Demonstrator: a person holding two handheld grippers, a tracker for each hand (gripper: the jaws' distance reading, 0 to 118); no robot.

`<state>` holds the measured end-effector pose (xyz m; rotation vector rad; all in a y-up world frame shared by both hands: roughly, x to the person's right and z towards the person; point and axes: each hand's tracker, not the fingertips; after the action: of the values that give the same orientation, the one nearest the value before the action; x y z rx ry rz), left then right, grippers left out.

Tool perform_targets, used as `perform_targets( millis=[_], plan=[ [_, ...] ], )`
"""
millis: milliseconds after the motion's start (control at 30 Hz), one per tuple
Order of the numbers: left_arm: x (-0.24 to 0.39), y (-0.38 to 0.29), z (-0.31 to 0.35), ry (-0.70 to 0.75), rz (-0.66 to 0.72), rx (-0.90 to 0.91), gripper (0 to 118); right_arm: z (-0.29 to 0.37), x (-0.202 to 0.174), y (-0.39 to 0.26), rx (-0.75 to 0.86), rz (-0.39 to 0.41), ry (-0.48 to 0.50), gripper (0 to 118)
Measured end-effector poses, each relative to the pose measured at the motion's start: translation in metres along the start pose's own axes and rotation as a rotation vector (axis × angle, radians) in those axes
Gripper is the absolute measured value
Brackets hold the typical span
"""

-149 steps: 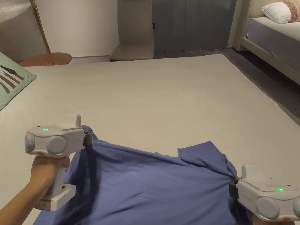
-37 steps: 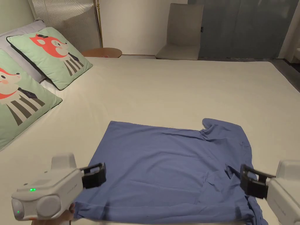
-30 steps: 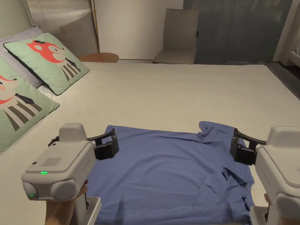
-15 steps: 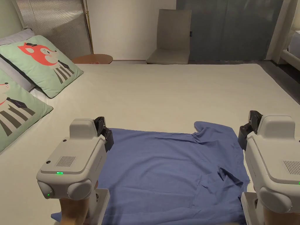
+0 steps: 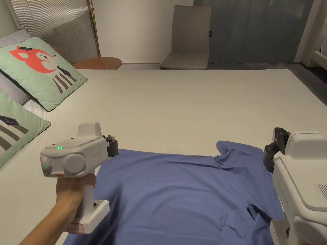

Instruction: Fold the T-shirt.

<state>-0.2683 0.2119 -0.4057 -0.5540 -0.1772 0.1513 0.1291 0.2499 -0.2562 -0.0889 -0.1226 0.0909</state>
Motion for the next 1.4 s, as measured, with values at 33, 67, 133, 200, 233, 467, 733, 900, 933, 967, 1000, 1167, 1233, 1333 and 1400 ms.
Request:
perform_targets(
  millis=[33,67,133,200,233,467,733,900,933,967,1000,1167,1233,1333,1400],
  plan=[
    [-0.006,0.006,-0.016,0.013,-0.002,-0.030,0,-0.007,0.000,0.000,-0.006,0.000,0.000,1],
    [-0.011,0.013,-0.032,0.023,-0.013,-0.049,0,-0.015,0.000,-0.001,-0.009,0.000,0.000,1],
    [-0.019,0.022,-0.064,0.051,-0.076,-0.091,0,-0.032,-0.001,-0.003,-0.019,0.003,0.000,1],
    [-0.028,0.030,-0.094,0.044,-0.068,-0.158,0,-0.055,0.000,-0.013,-0.033,0.009,-0.004,1],
    [-0.032,0.031,-0.109,0.044,-0.073,-0.174,0,-0.062,0.000,-0.014,-0.039,0.011,-0.007,1],
    [-0.063,0.028,-0.198,0.115,-0.091,-0.377,96,-0.105,0.004,-0.036,-0.085,0.029,-0.024,1],
    [-0.060,0.005,-0.230,0.117,-0.091,-0.439,40,-0.127,0.010,-0.064,-0.150,0.044,-0.028,1],
    [-0.043,-0.007,-0.227,0.135,-0.163,-0.424,10,-0.128,0.017,-0.064,-0.186,0.039,-0.027,1],
    [-0.040,-0.006,-0.224,0.129,-0.163,-0.424,4,-0.132,0.018,-0.069,-0.197,0.036,-0.028,1],
    [-0.037,-0.006,-0.221,0.157,-0.184,-0.405,4,-0.136,0.021,-0.072,-0.212,0.029,-0.027,1],
    [-0.038,-0.002,-0.220,0.149,-0.204,-0.400,4,-0.140,0.026,-0.073,-0.231,0.015,-0.025,1],
    [-0.037,0.015,-0.189,0.131,-0.182,-0.329,4,-0.185,0.057,-0.075,-0.422,-0.071,-0.015,5],
    [-0.036,0.021,-0.174,0.104,-0.177,-0.302,4,-0.217,0.076,-0.089,-0.533,-0.133,-0.009,56],
    [-0.034,0.030,-0.158,0.073,-0.186,-0.270,4,-0.253,0.088,-0.112,-0.672,-0.156,-0.014,108],
    [-0.030,0.034,-0.150,0.057,-0.190,-0.252,4,-0.259,0.089,-0.117,-0.728,-0.218,-0.032,106]
  ],
)
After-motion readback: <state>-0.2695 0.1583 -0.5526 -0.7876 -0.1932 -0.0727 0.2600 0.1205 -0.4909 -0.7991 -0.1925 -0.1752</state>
